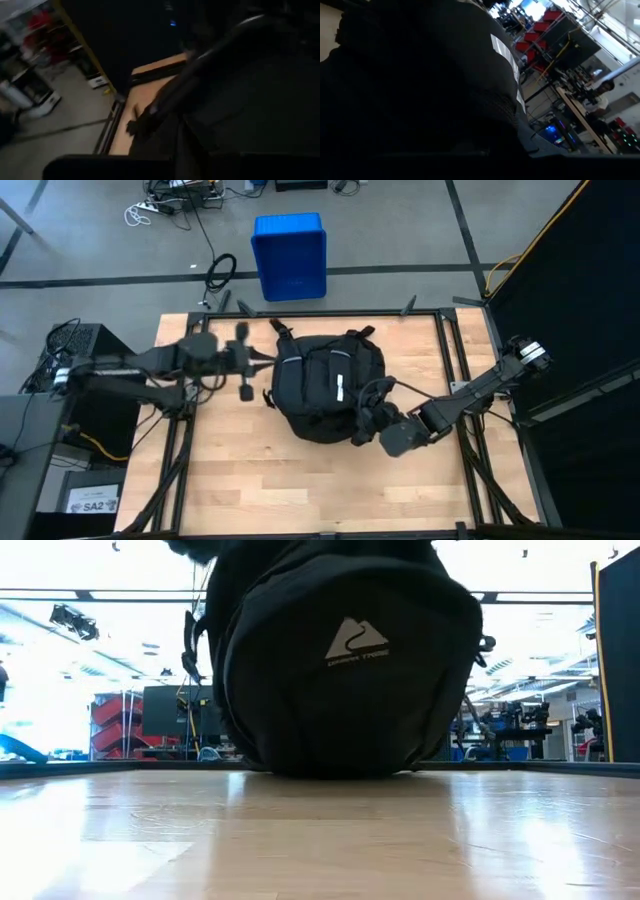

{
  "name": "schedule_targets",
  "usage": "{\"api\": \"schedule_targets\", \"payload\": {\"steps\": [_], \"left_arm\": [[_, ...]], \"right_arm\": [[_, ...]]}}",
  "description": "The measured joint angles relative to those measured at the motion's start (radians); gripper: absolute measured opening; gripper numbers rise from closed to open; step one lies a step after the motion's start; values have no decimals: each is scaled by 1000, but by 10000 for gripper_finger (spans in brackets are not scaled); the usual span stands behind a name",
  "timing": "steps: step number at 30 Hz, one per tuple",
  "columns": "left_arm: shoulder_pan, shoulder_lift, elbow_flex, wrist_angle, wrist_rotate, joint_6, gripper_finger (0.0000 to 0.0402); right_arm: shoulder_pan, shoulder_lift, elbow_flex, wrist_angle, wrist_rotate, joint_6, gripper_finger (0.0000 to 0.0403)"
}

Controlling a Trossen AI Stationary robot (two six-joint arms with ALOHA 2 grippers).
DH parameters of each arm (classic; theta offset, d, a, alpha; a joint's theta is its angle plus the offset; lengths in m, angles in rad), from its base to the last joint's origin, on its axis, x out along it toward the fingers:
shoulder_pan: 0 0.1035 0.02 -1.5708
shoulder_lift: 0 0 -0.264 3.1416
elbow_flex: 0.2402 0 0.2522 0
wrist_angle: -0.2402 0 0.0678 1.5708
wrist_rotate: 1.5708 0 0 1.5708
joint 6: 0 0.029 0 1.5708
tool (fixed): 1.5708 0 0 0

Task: Unpack backpack
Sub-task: Open the black backpack

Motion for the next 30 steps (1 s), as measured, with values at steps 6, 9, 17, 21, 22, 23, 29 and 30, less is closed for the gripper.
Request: {"api": "schedule_targets", "payload": {"steps": [6, 9, 17, 21, 22, 23, 29, 30], "left_arm": [[-148, 195, 248, -199, -137, 100, 0], [-225, 292, 355, -319, -254, 108, 0], [-354, 505, 529, -426, -332, 4, 4], [-384, 560, 626, -484, -443, 18, 29], [-386, 567, 654, -498, -449, 4, 39], [-388, 575, 679, -512, -449, -17, 51], [-399, 607, 715, -544, -451, -140, 149], [-399, 612, 711, -550, -451, -158, 169]], "right_arm": [[-41, 0, 0, -29, -3, 4, 0], [-57, 0, 0, -30, -3, 5, 0], [-76, -1, 0, -24, -35, 12, 0], [-77, -1, 0, -25, -65, 30, 0], [-77, -1, 0, -25, -70, 30, 0], [-77, -1, 0, -25, -72, 30, 0], [-83, -1, 0, -24, -78, 23, 0], [-83, -1, 0, -24, -79, 23, 0]]}}
